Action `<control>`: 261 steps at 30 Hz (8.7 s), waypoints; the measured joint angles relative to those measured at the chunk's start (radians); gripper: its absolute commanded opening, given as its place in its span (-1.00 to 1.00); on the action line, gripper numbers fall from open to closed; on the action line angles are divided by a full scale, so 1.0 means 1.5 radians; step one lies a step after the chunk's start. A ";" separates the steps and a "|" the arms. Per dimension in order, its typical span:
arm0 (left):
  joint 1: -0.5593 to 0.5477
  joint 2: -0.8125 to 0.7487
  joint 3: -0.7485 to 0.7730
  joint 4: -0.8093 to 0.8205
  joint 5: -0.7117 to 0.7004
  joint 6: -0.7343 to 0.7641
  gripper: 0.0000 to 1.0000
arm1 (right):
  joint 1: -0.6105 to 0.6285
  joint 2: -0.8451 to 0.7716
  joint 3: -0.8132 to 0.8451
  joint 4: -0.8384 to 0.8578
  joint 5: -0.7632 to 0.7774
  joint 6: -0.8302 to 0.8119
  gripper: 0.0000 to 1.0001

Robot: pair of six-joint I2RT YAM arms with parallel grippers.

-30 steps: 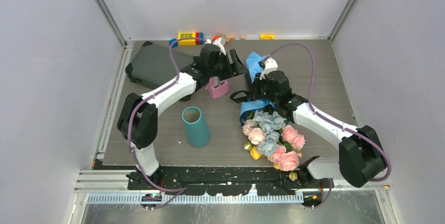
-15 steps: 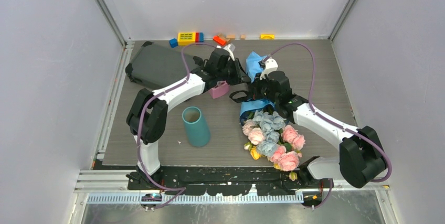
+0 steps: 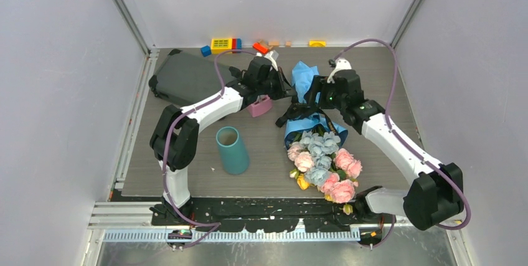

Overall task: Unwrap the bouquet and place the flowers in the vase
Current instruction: Untie the ribbon from the wrapping paper.

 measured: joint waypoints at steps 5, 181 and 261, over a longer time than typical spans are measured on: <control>0.001 0.000 0.000 0.000 -0.004 0.005 -1.00 | -0.066 -0.014 0.041 -0.116 0.023 0.017 0.45; 0.297 -0.305 -0.258 -0.112 0.068 0.247 -1.00 | -0.305 0.132 -0.008 -0.089 0.474 0.053 -1.00; 0.548 -0.460 -0.268 -0.366 -0.128 0.370 -1.00 | -0.456 0.072 -0.037 -0.084 0.485 0.102 -1.00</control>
